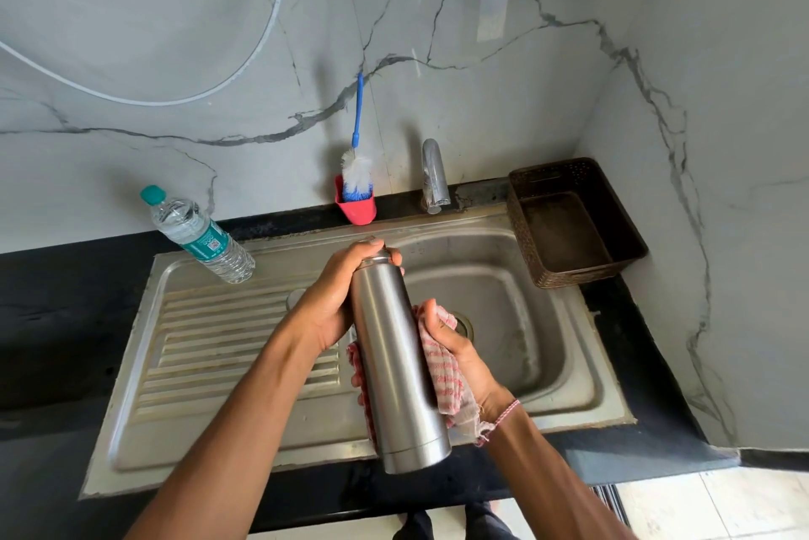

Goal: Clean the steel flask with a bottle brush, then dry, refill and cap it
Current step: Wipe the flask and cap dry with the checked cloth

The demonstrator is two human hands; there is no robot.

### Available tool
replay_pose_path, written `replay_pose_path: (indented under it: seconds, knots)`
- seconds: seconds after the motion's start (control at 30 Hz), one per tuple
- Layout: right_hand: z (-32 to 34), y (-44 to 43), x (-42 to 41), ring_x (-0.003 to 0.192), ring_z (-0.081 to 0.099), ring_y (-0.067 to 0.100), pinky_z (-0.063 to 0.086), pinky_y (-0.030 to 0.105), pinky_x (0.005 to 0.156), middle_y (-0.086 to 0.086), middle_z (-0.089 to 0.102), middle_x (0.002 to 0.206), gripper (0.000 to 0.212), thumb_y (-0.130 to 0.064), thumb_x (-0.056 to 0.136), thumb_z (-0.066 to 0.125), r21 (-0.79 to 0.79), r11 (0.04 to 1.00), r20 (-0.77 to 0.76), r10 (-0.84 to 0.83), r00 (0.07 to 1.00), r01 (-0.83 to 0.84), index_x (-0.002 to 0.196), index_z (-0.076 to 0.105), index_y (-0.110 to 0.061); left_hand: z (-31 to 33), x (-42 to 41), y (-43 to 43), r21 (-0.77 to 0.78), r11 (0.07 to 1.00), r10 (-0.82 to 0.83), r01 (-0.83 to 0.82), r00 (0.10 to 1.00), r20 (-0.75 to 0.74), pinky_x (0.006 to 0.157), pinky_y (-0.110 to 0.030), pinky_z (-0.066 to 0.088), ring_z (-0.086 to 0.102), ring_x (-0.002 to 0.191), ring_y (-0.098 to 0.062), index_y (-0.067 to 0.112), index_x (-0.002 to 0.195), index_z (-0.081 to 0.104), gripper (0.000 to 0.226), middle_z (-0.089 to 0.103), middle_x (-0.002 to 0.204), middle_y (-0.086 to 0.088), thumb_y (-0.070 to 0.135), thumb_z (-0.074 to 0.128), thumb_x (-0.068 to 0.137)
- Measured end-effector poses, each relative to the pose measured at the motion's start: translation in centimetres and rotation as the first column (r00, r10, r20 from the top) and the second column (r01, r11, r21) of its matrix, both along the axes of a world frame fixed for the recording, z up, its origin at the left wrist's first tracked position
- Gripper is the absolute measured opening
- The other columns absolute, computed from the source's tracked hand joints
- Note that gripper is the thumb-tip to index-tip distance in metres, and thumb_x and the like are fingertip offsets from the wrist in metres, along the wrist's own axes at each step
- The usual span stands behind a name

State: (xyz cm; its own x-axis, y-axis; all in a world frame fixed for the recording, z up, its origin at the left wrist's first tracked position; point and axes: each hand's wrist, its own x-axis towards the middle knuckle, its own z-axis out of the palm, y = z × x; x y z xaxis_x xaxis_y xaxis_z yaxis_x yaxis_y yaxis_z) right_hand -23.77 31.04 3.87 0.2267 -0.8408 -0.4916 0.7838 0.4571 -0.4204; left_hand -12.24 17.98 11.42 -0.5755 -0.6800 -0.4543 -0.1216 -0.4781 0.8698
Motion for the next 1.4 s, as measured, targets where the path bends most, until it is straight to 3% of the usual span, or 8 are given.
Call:
replay_pose_path:
  seconds: [0.13,0.27,0.4,0.63,0.83,0.93,1.1,1.4]
  knots:
    - [-1.6,-0.6,-0.4,0.147,0.034,0.042,0.020,0.058,0.123,0.024,0.041,0.155,0.088,-0.070,0.087,0.064,0.078,0.996,-0.011,-0.042,0.999,0.042,0.148,0.049,-0.009,-0.2,0.3,-0.2,-0.104,0.992,-0.060,0.065,0.997,0.058,0.090,-0.041,0.049,0.064,0.101,-0.025,0.014,0.104,0.072,0.040,0.073,0.117,-0.009,0.050,0.057,0.097]
    - [-0.9,-0.2,-0.6,0.127,0.055,0.045,0.032,0.062,0.117,0.029,0.060,0.133,0.073,-0.056,0.073,0.086,-0.091,0.994,-0.135,-0.069,0.988,0.057,0.125,0.070,-0.008,-0.6,1.2,0.3,-0.222,0.974,0.021,0.038,0.966,0.257,0.121,-0.036,0.028,0.049,0.132,-0.002,0.043,0.126,0.054,0.041,0.060,0.132,0.026,0.072,0.041,0.098]
    - [1.3,-1.0,-0.8,0.109,0.069,0.037,0.049,0.054,0.104,0.027,0.067,0.124,0.076,-0.050,0.071,0.088,-0.219,0.963,-0.123,-0.185,0.975,0.155,0.127,0.067,-0.003,-3.0,3.7,3.8,-0.284,0.933,0.296,-0.221,0.920,0.256,0.091,-0.037,0.052,0.070,0.107,-0.018,0.028,0.122,0.062,0.055,0.074,0.114,0.003,0.069,0.038,0.094]
    - [1.8,-2.0,0.5,0.106,0.067,0.043,0.048,0.066,0.100,0.035,0.064,0.122,0.085,-0.043,0.070,0.091,-0.256,0.896,-0.181,-0.414,0.892,0.364,0.130,0.055,0.005,-7.0,3.3,11.4,0.216,0.890,0.330,-0.401,0.894,0.303,0.052,-0.033,0.056,0.071,0.068,-0.034,0.014,0.113,0.069,0.085,0.077,0.093,-0.025,0.080,0.021,0.086]
    - [1.3,-1.7,2.2,0.121,0.058,0.051,0.045,0.067,0.103,0.036,0.059,0.130,0.090,-0.045,0.071,0.090,-0.254,0.872,-0.229,-0.474,0.850,0.418,0.135,0.048,0.001,-7.3,2.1,10.7,0.291,0.751,0.555,-0.593,0.805,0.208,0.078,-0.041,0.054,0.073,0.098,-0.032,0.019,0.106,0.074,0.079,0.079,0.102,-0.015,0.083,0.029,0.092]
    - [2.0,-1.7,1.5,0.120,0.060,0.047,0.048,0.062,0.103,0.031,0.062,0.128,0.087,-0.049,0.070,0.090,-0.282,0.856,-0.269,-0.504,0.821,0.433,0.132,0.052,-0.001,-7.3,2.5,10.4,0.302,0.738,0.587,-0.604,0.795,0.153,0.066,-0.037,0.046,0.060,0.070,-0.025,0.012,0.089,0.079,0.078,0.066,0.087,-0.016,0.079,0.039,0.093]
    - [3.8,-2.5,-1.8,0.125,0.058,0.042,0.046,0.057,0.107,0.024,0.062,0.135,0.089,-0.050,0.078,0.083,-0.358,0.782,-0.293,-0.612,0.734,0.510,0.148,0.045,-0.012,-8.0,4.6,10.3,0.037,0.826,0.558,-0.563,0.825,0.089,0.044,-0.026,0.036,0.042,0.049,-0.017,0.003,0.121,0.058,0.087,0.045,0.062,-0.009,0.083,0.044,0.089]
    - [5.2,-3.1,-4.4,0.096,0.071,0.024,0.059,0.044,0.085,0.014,0.071,0.111,0.067,-0.038,0.084,0.071,-0.274,0.747,-0.234,-0.663,0.711,0.606,0.143,0.048,-0.016,-9.0,8.2,10.9,-0.612,0.783,0.275,-0.113,0.945,0.176,0.084,-0.022,0.058,0.068,0.112,-0.008,0.051,0.130,0.036,0.078,0.059,0.131,0.002,0.072,0.080,0.069]
